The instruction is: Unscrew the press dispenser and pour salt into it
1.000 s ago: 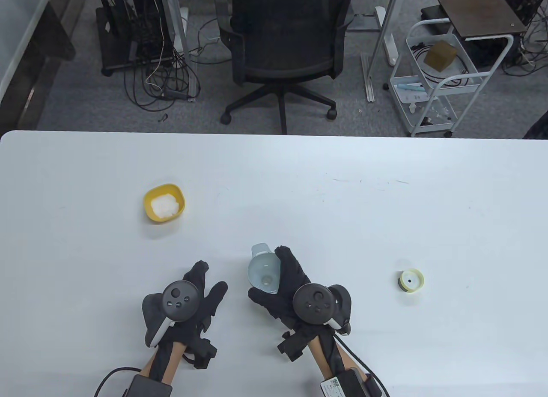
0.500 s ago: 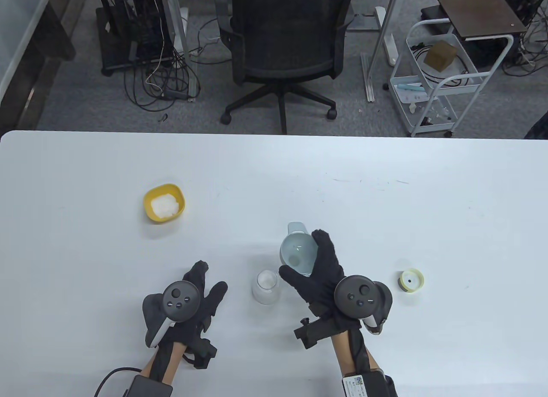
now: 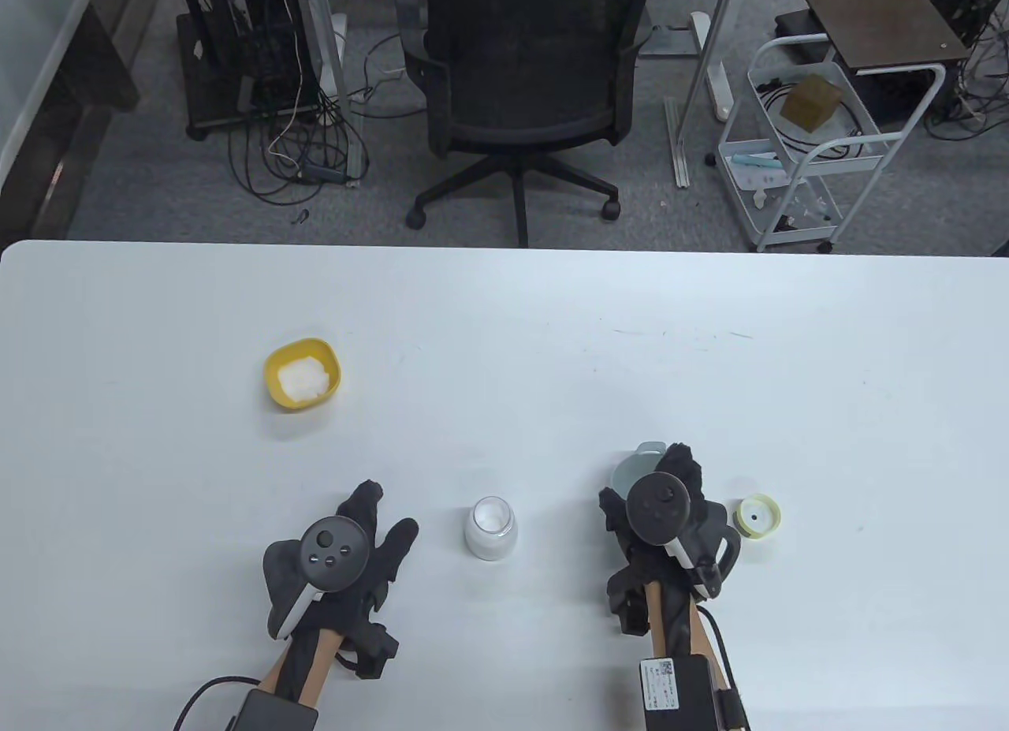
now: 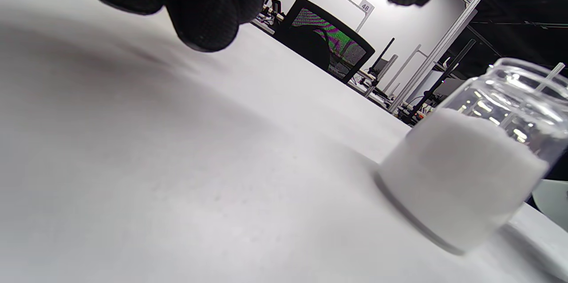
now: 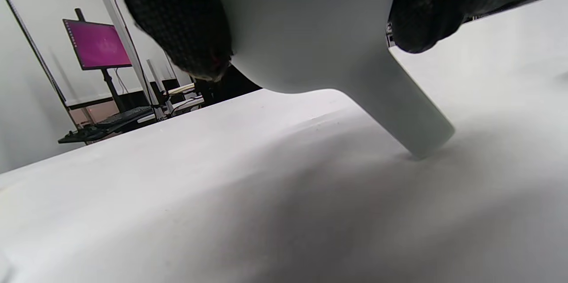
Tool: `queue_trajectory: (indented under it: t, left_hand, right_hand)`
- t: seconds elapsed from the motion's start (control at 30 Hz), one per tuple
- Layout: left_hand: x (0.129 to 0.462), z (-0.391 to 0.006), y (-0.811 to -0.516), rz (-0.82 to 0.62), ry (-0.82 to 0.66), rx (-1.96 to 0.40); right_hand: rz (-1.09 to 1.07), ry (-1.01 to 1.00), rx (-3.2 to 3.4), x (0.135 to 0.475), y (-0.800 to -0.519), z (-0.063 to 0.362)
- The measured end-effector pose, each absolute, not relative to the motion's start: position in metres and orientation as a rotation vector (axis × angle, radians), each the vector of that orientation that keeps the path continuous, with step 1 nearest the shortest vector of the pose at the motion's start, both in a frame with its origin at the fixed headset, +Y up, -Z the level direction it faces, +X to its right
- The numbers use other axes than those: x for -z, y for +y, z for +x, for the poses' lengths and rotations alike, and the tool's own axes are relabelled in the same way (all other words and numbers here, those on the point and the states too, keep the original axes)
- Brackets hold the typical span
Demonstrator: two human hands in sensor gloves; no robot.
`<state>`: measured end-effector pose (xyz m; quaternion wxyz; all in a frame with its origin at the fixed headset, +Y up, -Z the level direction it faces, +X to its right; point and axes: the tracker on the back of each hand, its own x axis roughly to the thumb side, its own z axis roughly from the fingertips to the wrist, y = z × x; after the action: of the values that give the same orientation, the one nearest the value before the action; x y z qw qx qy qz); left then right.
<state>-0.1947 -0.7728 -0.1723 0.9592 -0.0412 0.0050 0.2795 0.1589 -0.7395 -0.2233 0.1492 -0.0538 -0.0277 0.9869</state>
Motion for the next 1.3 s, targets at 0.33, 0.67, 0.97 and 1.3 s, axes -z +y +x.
queue_trajectory:
  t: [0.33,0.67,0.97,1.3]
  left_hand:
    - [0.172,-0.192,-0.772,-0.085,0.006,-0.529]
    - [0.171,-0.19,-0.77,-0.076,0.001,-0.533]
    - [0.163,-0.181,-0.748,0.057,-0.084,-0.355]
    - [0.153,-0.167,-0.739,0.188,-0.191,0.04]
  right_hand:
    - [0.116,0.032,-3.157,0.225,-0.766,0.125]
    - [0.165,-0.089,-3.046,0.218,-0.738,0.129]
    - [0.446,-0.319,-3.101,0.186,-0.697,0.1]
    - [0.647,-0.173,-3.213,0.167,-0.704,0.079]
